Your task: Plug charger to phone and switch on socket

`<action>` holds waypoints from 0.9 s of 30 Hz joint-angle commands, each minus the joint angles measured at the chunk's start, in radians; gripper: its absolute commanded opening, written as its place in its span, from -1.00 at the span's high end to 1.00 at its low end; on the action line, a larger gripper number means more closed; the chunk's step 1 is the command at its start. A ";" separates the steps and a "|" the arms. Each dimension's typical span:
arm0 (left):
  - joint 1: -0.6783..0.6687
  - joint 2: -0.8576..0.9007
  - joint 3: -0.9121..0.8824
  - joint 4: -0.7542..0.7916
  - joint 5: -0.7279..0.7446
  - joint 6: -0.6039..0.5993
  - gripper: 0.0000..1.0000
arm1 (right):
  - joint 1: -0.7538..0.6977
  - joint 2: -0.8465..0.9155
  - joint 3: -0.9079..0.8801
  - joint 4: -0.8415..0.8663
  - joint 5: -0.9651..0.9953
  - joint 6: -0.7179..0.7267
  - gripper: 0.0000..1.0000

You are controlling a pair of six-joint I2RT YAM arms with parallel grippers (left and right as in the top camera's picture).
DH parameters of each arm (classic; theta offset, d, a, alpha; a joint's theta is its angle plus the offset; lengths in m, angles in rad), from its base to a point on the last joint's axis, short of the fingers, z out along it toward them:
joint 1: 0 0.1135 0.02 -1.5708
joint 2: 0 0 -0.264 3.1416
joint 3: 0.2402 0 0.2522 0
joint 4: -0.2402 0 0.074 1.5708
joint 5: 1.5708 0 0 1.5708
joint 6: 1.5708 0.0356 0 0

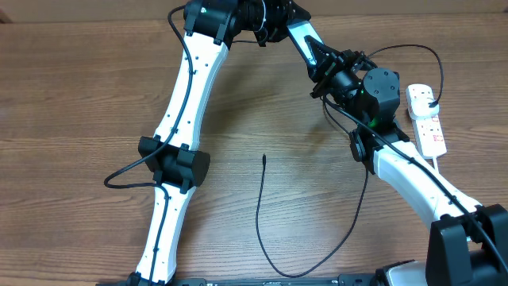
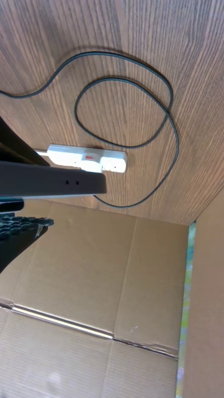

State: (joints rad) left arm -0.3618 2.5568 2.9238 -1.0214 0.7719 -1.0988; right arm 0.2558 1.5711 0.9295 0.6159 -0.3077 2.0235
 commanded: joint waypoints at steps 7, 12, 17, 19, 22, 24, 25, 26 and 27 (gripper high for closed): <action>0.003 0.011 0.003 0.001 0.014 0.011 0.63 | -0.004 -0.009 0.020 0.014 -0.021 0.138 0.93; 0.003 0.011 0.003 0.000 0.014 0.011 0.78 | -0.004 -0.009 0.020 0.002 -0.027 0.119 0.93; 0.003 0.011 0.003 -0.002 0.014 0.011 0.80 | -0.004 -0.009 0.020 0.002 -0.030 0.119 0.93; 0.003 0.011 0.003 -0.002 0.014 0.011 0.80 | -0.004 -0.009 0.020 0.002 -0.031 0.119 0.93; 0.003 0.011 0.003 -0.003 0.014 0.011 0.81 | -0.003 -0.009 0.020 0.002 -0.031 0.119 0.93; 0.002 0.011 0.003 -0.002 0.014 0.010 0.81 | -0.003 -0.009 0.020 0.002 -0.031 0.119 0.92; 0.002 0.011 0.003 -0.002 0.014 0.011 0.82 | -0.003 -0.009 0.020 0.002 -0.031 0.119 0.91; 0.002 0.011 0.003 -0.002 0.014 0.011 0.83 | -0.003 -0.009 0.020 0.002 -0.030 0.119 0.85; 0.002 0.011 0.003 -0.003 0.014 0.011 0.85 | -0.003 -0.009 0.020 0.002 -0.030 0.119 0.78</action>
State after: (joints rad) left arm -0.3614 2.5568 2.9234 -1.0313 0.7700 -1.1080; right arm 0.2550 1.5711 0.9295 0.6098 -0.3180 2.0232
